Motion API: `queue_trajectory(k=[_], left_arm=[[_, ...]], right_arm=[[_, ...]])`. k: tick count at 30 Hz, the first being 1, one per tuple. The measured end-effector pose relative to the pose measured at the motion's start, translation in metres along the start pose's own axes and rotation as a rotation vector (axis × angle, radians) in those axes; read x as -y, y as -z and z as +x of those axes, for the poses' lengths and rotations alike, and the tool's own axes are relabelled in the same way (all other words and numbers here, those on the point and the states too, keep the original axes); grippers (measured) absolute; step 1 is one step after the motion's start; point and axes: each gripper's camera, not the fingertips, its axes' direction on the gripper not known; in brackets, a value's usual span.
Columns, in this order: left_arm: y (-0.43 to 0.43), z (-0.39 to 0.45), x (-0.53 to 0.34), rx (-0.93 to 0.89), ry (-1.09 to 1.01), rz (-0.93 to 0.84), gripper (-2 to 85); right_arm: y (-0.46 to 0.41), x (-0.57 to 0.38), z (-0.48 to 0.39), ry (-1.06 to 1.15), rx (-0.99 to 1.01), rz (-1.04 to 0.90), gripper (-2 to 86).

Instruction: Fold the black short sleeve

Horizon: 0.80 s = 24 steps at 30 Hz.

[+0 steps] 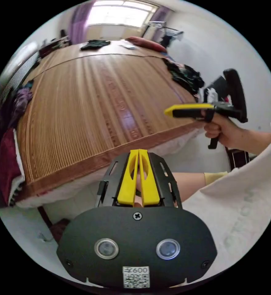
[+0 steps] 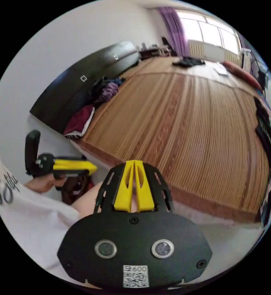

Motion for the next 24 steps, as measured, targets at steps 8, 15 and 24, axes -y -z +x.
queue_trajectory(k=[8, 15, 24], left_arm=[[-0.039, 0.124, 0.074, 0.155, -0.426, -0.125, 0.7], [-0.222, 0.243, 0.144, 0.293, -0.413, -0.182, 0.8], [-0.557, 0.554, 0.231, 0.195, -0.907, 0.215, 0.8]], right_arm=[[0.168, -0.059, 0.036, -0.155, -0.568, 0.113, -0.8], [0.216, -0.056, 0.199, -0.188, -0.542, 0.161, -0.8], [0.330, -0.010, 0.344, -0.420, -0.544, 0.426, -0.9]])
